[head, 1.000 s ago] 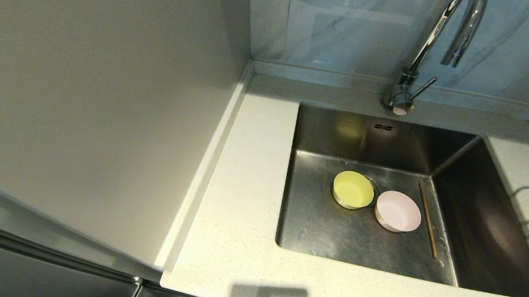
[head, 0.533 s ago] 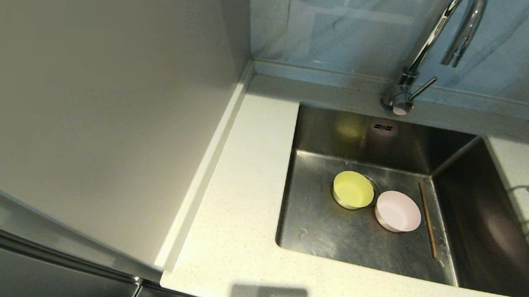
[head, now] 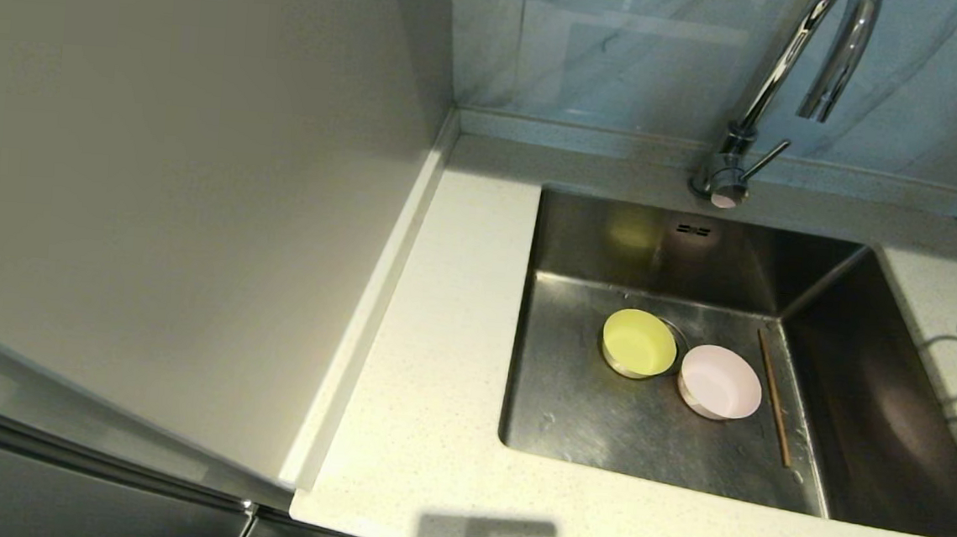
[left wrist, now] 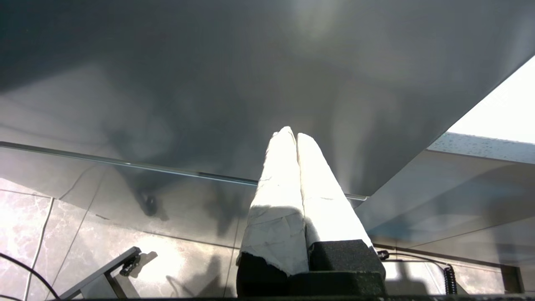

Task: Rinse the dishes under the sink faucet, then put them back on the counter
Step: Put the chopsticks into the sink

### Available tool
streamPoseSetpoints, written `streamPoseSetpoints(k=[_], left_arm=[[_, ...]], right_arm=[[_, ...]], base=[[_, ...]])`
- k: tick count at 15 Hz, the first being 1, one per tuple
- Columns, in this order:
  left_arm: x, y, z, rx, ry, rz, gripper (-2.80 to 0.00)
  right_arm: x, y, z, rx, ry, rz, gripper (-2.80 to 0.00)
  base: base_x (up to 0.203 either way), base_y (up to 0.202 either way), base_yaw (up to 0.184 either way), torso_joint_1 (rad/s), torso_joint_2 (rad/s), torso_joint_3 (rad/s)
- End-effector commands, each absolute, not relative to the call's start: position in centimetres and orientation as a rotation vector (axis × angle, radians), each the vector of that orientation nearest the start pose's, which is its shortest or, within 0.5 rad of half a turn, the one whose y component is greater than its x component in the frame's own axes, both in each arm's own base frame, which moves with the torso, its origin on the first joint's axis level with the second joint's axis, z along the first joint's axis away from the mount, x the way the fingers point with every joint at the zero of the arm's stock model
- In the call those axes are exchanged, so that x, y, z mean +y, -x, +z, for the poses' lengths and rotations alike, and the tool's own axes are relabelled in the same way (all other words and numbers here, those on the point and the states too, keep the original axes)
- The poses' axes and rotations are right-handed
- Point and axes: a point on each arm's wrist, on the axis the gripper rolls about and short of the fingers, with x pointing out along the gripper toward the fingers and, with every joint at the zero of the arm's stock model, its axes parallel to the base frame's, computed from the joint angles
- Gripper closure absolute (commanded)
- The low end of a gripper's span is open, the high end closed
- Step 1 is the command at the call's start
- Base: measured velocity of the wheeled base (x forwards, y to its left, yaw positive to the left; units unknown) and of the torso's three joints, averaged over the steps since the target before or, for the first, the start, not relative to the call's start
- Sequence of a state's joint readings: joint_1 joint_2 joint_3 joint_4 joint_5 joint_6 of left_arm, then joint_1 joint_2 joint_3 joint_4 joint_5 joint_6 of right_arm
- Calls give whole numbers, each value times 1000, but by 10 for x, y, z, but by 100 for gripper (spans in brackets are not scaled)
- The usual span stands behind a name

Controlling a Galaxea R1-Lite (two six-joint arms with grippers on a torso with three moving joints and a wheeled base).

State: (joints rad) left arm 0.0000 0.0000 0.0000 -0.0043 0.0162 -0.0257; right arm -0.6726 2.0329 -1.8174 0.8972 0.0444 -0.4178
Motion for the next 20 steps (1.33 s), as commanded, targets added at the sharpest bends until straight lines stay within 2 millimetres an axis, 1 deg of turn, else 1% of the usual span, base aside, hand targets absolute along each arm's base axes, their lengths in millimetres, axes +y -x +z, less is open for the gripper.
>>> streamPoseSetpoints(k=[1, 13, 16, 19, 20], left_arm=[[0, 23, 76, -8, 26, 17, 0], [0, 23, 76, -8, 26, 17, 0], [0, 23, 76, -8, 26, 17, 0], [0, 23, 76, -8, 26, 17, 0], [0, 23, 76, -8, 26, 17, 0]], right_arm=[[-229, -289, 206, 1166, -36, -322, -280], [-224, -287, 178, 1261, -84, -267, -280], [-220, -293, 172, 1251, -43, -239, -280], [-219, -301, 154, 1186, 25, -237, -280], [-214, -304, 152, 1184, 38, -222, -280]], base=[[0, 0, 0, 0, 0, 0], [0, 0, 0, 0, 0, 0], [0, 0, 0, 0, 0, 0], [0, 0, 0, 0, 0, 0], [0, 0, 0, 0, 0, 0]])
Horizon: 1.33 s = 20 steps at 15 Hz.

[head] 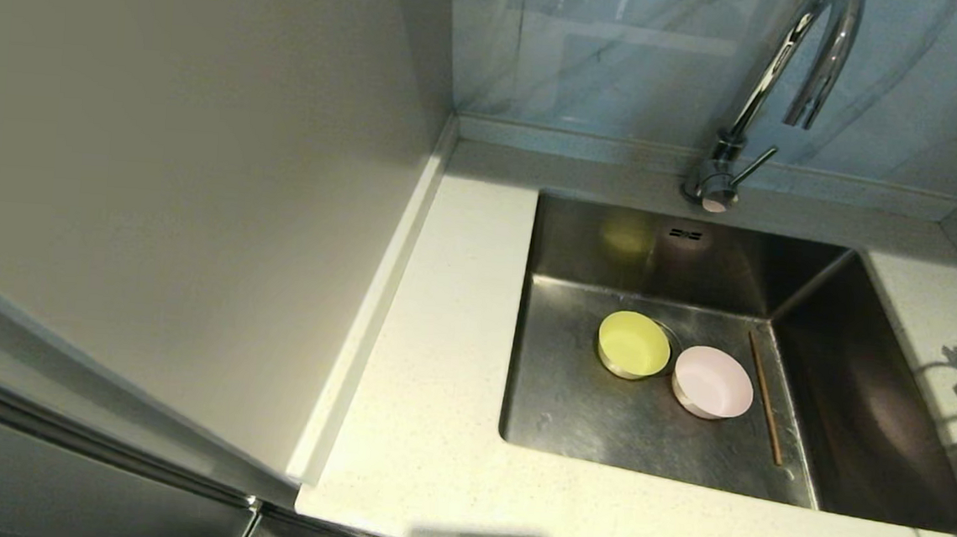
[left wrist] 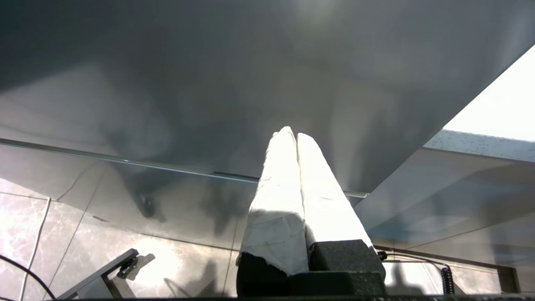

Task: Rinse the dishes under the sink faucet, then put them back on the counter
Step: Put the chopsticks into the sink

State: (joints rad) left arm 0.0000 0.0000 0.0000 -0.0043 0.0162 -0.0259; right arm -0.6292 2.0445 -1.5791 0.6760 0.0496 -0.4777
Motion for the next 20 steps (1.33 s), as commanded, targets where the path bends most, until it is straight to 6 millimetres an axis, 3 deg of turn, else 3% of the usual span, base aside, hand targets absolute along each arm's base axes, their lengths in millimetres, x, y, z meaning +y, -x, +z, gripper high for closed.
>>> streamPoseSetpoints(k=[1, 9, 20], left_arm=[[0, 23, 76, -8, 26, 17, 0], [0, 23, 76, -8, 26, 17, 0], [0, 23, 76, -8, 26, 17, 0]], right_arm=[[-212, -304, 154, 1179, 41, -220, -280], [-180, -307, 189, 1080, 123, -168, -280], [-162, -285, 241, 920, 156, -184, -280]], base=[[0, 0, 0, 0, 0, 0], [0, 0, 0, 0, 0, 0], [0, 0, 0, 2, 2, -1]])
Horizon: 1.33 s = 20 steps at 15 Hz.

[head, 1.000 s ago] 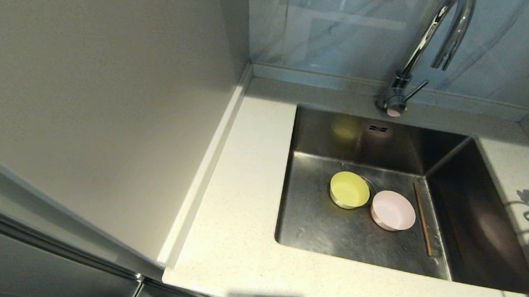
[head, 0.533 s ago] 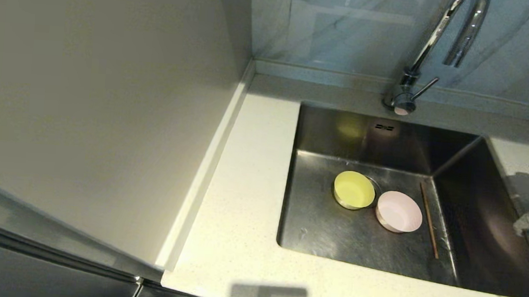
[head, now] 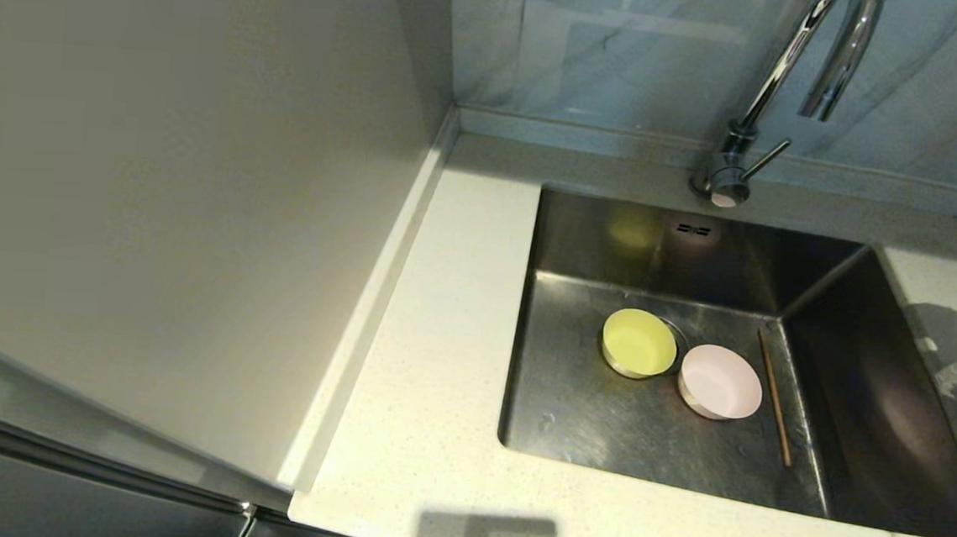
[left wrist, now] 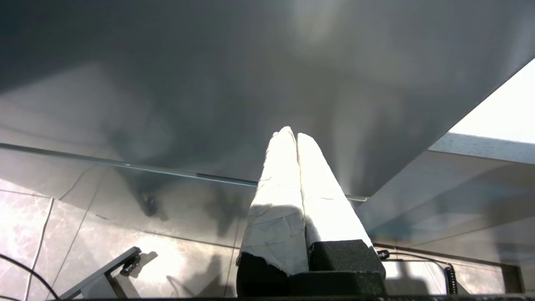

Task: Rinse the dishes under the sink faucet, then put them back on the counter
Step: Put the chopsticks into the sink

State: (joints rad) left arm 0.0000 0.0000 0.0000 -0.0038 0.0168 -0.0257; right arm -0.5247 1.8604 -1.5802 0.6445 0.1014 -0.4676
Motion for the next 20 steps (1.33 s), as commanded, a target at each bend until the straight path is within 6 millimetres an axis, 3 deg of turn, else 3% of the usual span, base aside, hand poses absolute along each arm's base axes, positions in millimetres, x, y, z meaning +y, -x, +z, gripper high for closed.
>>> streamPoseSetpoints(k=[1, 4, 8, 20], left_arm=[[0, 23, 76, -8, 26, 17, 0], [0, 23, 76, -8, 26, 17, 0], [0, 23, 76, -8, 26, 17, 0], [0, 23, 76, -8, 26, 17, 0]], right_arm=[[-161, -283, 247, 901, 140, -198, -280], [-159, -278, 254, 892, 74, -232, -280], [-156, -271, 253, 1019, -152, -286, -280], [-208, -261, 224, 1080, -308, -434, -280]], base=[[0, 0, 0, 0, 0, 0], [0, 0, 0, 0, 0, 0], [0, 0, 0, 0, 0, 0], [0, 0, 0, 0, 0, 0]])
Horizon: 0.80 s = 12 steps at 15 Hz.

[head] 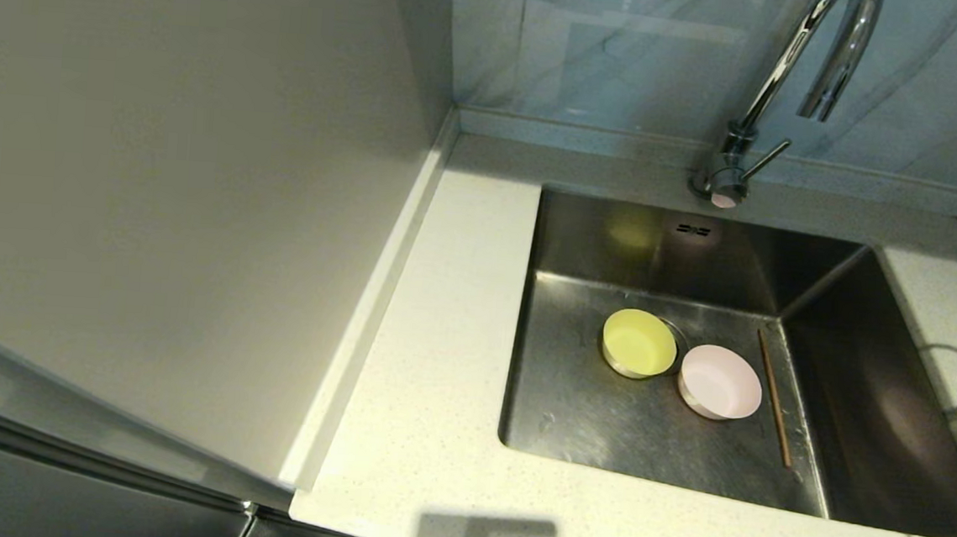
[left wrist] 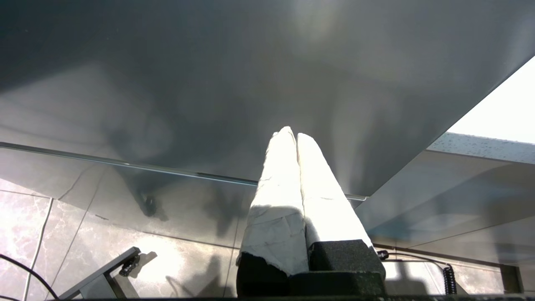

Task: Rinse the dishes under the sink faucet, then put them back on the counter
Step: Put the chopsticks into the sink

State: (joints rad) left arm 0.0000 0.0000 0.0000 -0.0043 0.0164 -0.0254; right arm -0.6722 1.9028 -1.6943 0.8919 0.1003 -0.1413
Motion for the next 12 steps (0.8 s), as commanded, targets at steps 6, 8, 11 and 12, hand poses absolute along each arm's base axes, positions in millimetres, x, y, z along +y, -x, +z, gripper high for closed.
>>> streamPoseSetpoints(k=[6, 8, 11, 12], left_arm=[[0, 23, 76, -8, 26, 17, 0], [0, 23, 76, -8, 26, 17, 0], [0, 23, 76, -8, 26, 17, 0], [0, 23, 76, -8, 26, 17, 0]], right_arm=[[-215, -268, 215, 1066, -367, -354, -280], [-219, -272, 213, 1065, -363, -355, -280], [-226, -276, 211, 1069, -334, -354, -280], [-230, -275, 210, 1072, -319, -352, -280]], base=[[0, 0, 0, 0, 0, 0], [0, 0, 0, 0, 0, 0], [0, 0, 0, 0, 0, 0], [0, 0, 0, 0, 0, 0]])
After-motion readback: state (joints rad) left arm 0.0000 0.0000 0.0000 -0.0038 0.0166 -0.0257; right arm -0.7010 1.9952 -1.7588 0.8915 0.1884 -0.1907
